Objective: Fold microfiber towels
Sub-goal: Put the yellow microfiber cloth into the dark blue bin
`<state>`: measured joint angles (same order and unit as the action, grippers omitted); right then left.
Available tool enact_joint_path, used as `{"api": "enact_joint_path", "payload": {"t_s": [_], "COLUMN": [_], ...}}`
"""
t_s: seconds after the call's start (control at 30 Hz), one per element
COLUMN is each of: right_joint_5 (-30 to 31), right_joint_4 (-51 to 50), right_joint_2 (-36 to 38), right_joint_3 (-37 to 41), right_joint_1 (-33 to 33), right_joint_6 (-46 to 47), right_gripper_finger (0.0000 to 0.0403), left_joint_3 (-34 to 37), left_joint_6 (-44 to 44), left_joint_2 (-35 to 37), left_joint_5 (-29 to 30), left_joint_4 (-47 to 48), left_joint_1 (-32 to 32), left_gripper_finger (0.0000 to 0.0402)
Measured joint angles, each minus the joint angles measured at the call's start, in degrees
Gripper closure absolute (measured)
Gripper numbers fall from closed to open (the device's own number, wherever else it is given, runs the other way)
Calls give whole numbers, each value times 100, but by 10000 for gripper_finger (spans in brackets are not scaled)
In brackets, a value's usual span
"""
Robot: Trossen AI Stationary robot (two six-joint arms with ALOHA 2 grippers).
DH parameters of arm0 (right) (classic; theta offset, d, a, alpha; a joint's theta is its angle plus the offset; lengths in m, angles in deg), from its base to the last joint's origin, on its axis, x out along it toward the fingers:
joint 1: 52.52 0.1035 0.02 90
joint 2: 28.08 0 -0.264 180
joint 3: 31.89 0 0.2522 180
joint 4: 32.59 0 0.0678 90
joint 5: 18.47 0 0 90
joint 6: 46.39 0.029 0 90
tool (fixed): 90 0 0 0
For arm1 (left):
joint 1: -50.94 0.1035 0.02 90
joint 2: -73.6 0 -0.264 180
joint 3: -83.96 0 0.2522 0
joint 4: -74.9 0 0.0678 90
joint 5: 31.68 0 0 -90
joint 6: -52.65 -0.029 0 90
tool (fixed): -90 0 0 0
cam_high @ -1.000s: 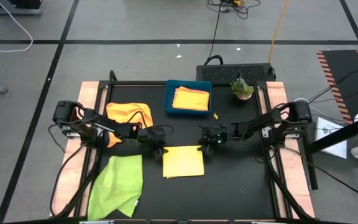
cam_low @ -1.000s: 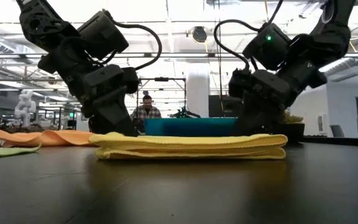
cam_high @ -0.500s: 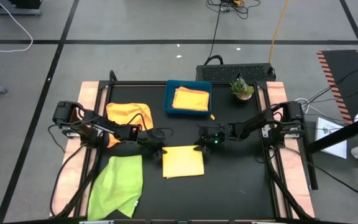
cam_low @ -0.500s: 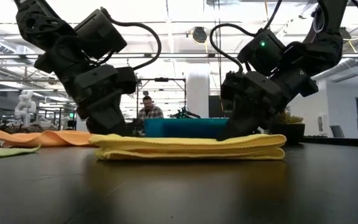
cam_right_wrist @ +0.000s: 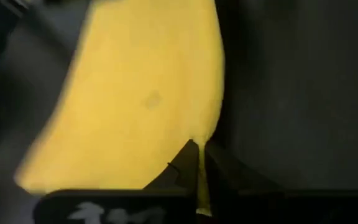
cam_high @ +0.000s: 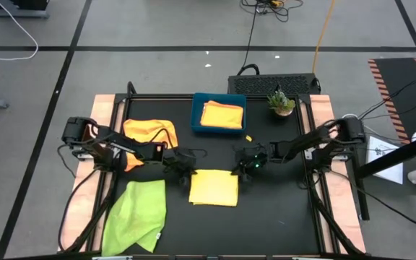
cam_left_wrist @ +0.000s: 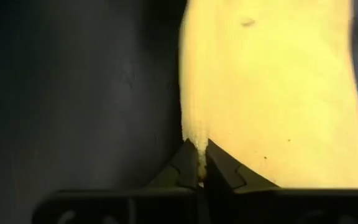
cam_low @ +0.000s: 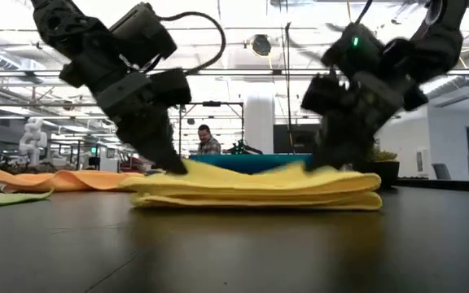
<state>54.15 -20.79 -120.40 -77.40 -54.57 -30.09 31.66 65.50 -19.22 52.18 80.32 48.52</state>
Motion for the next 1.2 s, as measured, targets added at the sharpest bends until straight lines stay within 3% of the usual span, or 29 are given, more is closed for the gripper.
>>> {"api": "enact_joint_path", "payload": {"t_s": [0.3,0.53,0.77,0.87,1.03,1.2], "right_joint_5": [1102,1283,1242,862,358,367], "right_joint_4": [-1130,-1459,-1593,-1465,-1328,-994], "right_joint_2": [1970,3116,3394,3313,3115,3059], "right_joint_3": [-7,-14,-15,-20,-26,-20], "right_joint_1": [-307,-1214,-2043,-2327,-2503,-2631], "right_joint_6": [-945,-1144,-1264,-1237,-1054,-1056], "right_gripper_finger": [401,402,402,402,403,403], "left_joint_3": [-844,-1459,-1734,-1758,-1753,-1753], "left_joint_6": [-1111,-1772,-2109,-2117,-1983,-2154], "left_joint_2": [478,958,942,942,942,942], "left_joint_5": [616,963,686,462,74,319], "left_joint_4": [746,1068,1102,1092,1187,1118], "left_joint_1": [370,1139,1977,2253,2429,2475], "left_gripper_finger": [397,398,398,398,399,399]}}
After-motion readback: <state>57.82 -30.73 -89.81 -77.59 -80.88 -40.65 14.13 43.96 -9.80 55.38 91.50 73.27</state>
